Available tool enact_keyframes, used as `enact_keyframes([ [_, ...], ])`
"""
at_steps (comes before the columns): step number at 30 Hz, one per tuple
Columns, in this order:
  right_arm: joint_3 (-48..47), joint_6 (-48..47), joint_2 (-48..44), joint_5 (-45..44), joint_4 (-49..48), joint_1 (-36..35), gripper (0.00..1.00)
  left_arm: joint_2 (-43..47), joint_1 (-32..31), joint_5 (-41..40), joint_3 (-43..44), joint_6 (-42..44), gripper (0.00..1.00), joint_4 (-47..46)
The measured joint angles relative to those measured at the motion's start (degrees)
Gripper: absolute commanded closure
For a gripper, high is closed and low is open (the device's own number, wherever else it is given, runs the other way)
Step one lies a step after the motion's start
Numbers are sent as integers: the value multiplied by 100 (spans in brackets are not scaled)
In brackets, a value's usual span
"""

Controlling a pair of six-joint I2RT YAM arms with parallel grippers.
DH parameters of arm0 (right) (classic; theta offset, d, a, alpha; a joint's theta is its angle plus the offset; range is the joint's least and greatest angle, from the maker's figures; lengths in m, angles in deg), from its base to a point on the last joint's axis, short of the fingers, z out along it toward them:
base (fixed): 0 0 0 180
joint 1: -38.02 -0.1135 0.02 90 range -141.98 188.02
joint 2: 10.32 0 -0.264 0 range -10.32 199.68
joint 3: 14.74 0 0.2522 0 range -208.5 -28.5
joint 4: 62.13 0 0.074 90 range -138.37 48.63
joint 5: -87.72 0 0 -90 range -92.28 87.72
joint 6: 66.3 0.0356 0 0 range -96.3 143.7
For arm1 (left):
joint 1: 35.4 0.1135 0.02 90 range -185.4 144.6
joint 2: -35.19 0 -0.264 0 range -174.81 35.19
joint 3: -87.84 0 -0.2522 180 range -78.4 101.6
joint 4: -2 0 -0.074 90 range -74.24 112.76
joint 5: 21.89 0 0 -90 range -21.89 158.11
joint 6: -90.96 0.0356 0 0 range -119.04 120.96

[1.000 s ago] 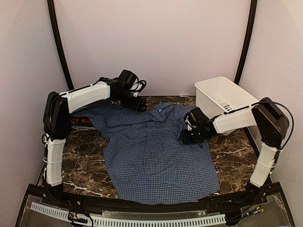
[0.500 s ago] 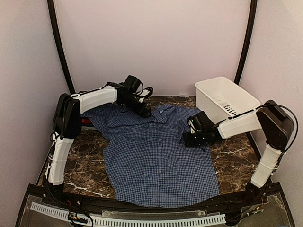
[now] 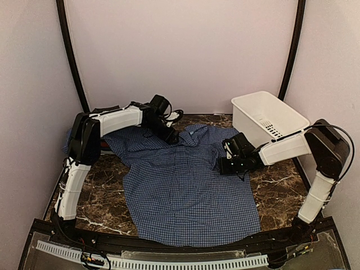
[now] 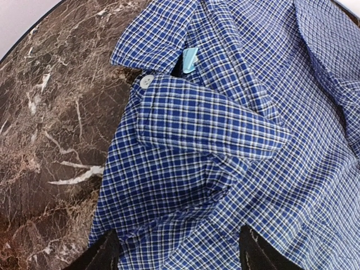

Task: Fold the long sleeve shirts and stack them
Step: Flatten out the crumpled shirt at the center of the board.

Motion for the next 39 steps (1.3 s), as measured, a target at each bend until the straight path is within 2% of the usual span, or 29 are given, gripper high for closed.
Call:
enact_keyframes([
  [8,-26,-2,13,9,28,0,100,-66,-133,-911,0,251,26,-181],
  [17,-42,-7,22,11,48,0,100,-291,-264,-1561,0,595,28,-337],
  [21,-70,-24,28,11,92,0,100,-372,-286,-1698,0,675,39,-354],
  [26,-87,-26,33,11,118,0,100,-404,-286,-1786,0,734,70,-363],
  [33,-90,-26,37,11,122,0,100,-407,-286,-1952,0,800,99,-396],
  [39,-105,-26,42,9,151,0,100,-407,-267,-2424,0,772,100,-566],
])
